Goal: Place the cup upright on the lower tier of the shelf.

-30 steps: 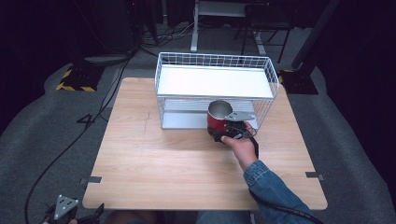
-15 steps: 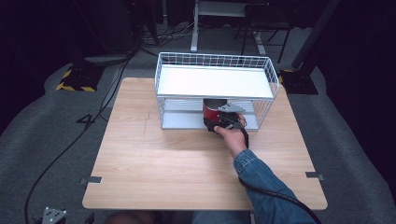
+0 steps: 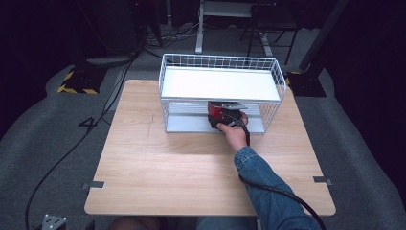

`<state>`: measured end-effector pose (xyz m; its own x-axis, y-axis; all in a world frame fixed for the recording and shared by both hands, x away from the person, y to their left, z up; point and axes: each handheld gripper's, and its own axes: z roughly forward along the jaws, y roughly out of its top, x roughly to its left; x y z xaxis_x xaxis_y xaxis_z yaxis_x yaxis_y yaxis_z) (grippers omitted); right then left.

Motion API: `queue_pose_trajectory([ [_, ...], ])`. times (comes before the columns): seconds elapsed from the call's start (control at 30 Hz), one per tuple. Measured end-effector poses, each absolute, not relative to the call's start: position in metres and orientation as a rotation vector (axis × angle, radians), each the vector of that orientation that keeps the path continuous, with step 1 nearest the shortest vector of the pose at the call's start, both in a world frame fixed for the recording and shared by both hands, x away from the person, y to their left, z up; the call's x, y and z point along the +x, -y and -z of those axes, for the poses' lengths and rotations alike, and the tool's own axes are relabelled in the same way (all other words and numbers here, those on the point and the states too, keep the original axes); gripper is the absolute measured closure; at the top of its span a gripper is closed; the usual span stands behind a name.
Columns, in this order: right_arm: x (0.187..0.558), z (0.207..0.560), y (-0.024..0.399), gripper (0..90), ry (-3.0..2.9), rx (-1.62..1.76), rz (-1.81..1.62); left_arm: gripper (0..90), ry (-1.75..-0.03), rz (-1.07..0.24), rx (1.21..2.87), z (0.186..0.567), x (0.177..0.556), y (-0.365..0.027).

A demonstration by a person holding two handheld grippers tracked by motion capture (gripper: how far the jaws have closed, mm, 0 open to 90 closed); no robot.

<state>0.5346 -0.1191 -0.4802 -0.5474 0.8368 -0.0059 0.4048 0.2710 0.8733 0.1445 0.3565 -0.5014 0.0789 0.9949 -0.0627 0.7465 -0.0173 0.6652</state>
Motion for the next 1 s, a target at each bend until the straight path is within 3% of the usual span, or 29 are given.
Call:
queue_pose_trajectory([
  [0.67, 0.541, 0.484, 0.120, 14.2, -2.101, 1.144, -1.233, 7.4, -1.715, -0.586, 1.852, 0.505, 0.150, -0.354],
  [1.0, 0.521, 0.481, 0.131, 14.2, -2.118, 1.144, -1.251, 7.4, -1.658, -0.594, 1.883, 0.501, 0.167, -0.343],
])
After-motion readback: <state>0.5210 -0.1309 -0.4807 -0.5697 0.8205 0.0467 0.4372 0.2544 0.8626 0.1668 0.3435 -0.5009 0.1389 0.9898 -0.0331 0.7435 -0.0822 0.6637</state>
